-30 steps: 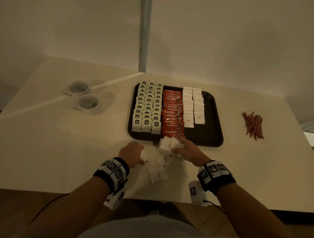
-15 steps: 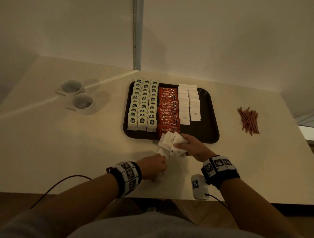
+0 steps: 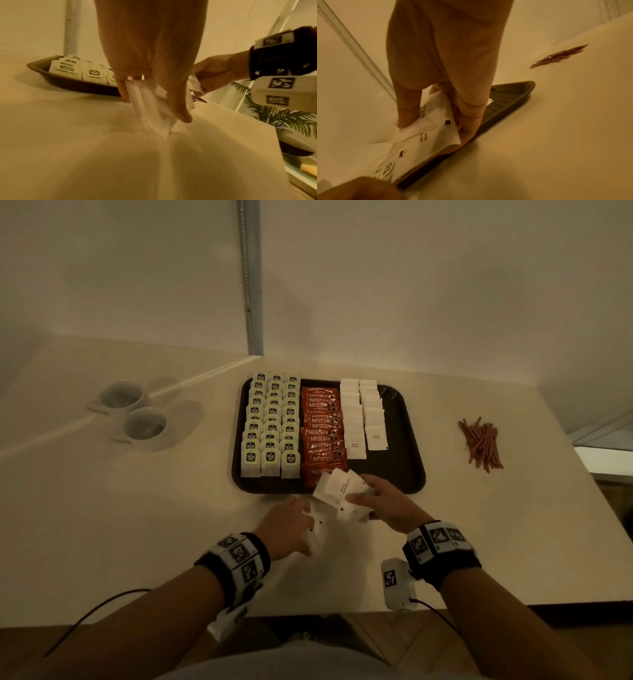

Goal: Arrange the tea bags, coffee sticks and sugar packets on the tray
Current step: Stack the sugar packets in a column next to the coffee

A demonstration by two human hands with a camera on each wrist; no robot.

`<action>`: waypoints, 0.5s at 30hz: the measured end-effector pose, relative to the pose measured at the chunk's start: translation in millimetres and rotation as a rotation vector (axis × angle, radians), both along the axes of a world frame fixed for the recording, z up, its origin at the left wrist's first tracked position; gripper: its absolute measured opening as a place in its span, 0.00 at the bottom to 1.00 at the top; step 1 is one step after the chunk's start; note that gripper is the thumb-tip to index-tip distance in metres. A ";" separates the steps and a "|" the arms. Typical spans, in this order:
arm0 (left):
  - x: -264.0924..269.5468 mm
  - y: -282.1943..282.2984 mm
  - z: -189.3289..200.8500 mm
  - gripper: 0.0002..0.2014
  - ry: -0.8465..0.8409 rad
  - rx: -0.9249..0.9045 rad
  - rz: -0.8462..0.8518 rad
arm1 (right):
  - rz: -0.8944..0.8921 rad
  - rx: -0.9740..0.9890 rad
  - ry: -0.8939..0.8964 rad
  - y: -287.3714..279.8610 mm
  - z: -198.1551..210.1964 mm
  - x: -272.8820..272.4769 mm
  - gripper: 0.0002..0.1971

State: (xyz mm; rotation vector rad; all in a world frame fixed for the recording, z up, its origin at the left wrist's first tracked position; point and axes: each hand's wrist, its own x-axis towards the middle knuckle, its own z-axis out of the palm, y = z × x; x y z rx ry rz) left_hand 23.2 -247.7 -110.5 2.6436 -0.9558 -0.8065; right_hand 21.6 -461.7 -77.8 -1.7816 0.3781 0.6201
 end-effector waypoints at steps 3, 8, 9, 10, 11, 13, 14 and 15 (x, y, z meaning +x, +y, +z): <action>5.0 -9.8 -3.5 0.26 0.029 0.032 -0.025 | 0.001 -0.014 0.005 -3.4 0.7 -1.7 0.18; 11.4 -16.9 -12.6 0.36 0.145 0.029 0.087 | 0.011 -0.039 -0.009 -3.7 5.2 -0.4 0.14; 12.4 -16.3 -13.2 0.40 0.202 -0.021 0.147 | 0.010 -0.038 -0.013 -3.6 6.3 0.2 0.13; 13.2 -15.8 -13.5 0.43 0.245 -0.051 0.188 | 0.012 -0.035 -0.019 -3.7 7.4 0.8 0.13; 13.9 -15.3 -12.5 0.42 0.261 -0.045 0.200 | 0.017 -0.032 -0.023 -3.9 8.4 1.5 0.14; 15.9 -12.9 -11.4 0.35 0.290 0.007 0.216 | 0.034 -0.026 -0.023 -4.5 11.6 2.4 0.14; 18.3 -11.2 -11.3 0.32 0.333 0.004 0.252 | 0.043 -0.017 -0.023 -4.8 14.2 3.0 0.15; 20.4 -9.0 -7.2 0.29 0.388 -0.020 0.298 | 0.047 -0.003 -0.018 -5.4 17.1 4.1 0.15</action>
